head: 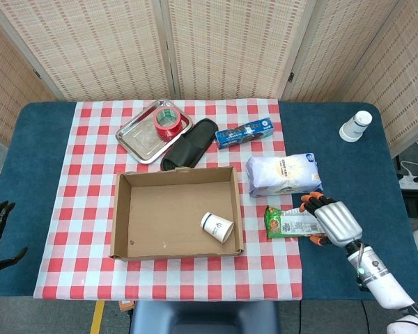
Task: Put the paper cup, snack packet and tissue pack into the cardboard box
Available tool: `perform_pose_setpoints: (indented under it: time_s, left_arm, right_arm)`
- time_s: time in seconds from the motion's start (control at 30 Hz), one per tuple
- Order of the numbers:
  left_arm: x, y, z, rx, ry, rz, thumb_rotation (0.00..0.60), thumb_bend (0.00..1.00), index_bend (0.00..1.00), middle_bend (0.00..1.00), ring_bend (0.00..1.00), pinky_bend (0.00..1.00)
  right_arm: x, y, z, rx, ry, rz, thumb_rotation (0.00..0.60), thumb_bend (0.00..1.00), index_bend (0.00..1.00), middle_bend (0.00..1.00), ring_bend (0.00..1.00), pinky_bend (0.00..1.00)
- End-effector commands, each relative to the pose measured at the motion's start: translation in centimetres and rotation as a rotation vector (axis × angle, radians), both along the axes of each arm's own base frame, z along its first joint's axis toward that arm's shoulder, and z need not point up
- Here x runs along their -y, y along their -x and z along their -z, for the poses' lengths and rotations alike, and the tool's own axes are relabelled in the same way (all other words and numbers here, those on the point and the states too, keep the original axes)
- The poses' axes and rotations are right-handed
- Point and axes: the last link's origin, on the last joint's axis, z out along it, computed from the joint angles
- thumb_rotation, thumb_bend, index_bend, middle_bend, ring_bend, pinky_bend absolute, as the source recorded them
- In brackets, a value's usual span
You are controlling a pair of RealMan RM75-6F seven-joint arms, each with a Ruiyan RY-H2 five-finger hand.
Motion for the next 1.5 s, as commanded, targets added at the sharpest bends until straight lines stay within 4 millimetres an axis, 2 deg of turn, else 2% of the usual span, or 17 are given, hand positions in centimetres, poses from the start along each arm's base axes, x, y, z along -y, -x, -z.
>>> perform_pose_setpoints:
  time_s: [0.03, 0.27, 0.43, 0.6, 0.77, 1.5]
  left_arm:
    - [0.0, 0.0, 0.0, -0.001, 0.001, 0.002, 0.6, 0.21, 0.0, 0.0, 0.0, 0.04]
    - [0.0, 0.0, 0.1, -0.003, 0.001, 0.0, 0.6, 0.22, 0.0, 0.0, 0.0, 0.04]
    - [0.0, 0.0, 0.1, -0.003, 0.002, 0.0, 0.6, 0.21, 0.0, 0.0, 0.0, 0.04]
    - [0.0, 0.1, 0.0, -0.001, 0.0, -0.001, 0.6, 0.21, 0.0, 0.0, 0.0, 0.04]
    - [0.0, 0.1, 0.0, 0.001, 0.0, 0.001, 0.6, 0.21, 0.0, 0.0, 0.0, 0.04]
    - [-0.1, 0.1, 0.0, 0.0, -0.003, 0.0, 0.6, 0.21, 0.0, 0.0, 0.0, 0.04]
  right_arm:
    - [0.0, 0.6, 1.0, 0.02, -0.023, 0.01, 0.6, 0.0, 0.33, 0.21, 0.15, 0.41]
    - [0.6, 1.3, 2.1, 0.017, -0.044, 0.018, 0.6, 0.0, 0.31, 0.21, 0.14, 0.39]
    - [0.8, 1.6, 3.0, 0.005, -0.081, 0.046, 0.6, 0.0, 0.23, 0.21, 0.07, 0.28]
    - [0.8, 2.0, 3.3, -0.004, -0.094, 0.055, 0.6, 0.0, 0.21, 0.21, 0.07, 0.28]
    - [0.8, 1.6, 3.3, 0.004, -0.093, 0.046, 0.6, 0.0, 0.21, 0.21, 0.07, 0.15]
    - [2.1, 2.2, 5.0, -0.007, -0.097, 0.067, 0.6, 0.0, 0.22, 0.21, 0.07, 0.15]
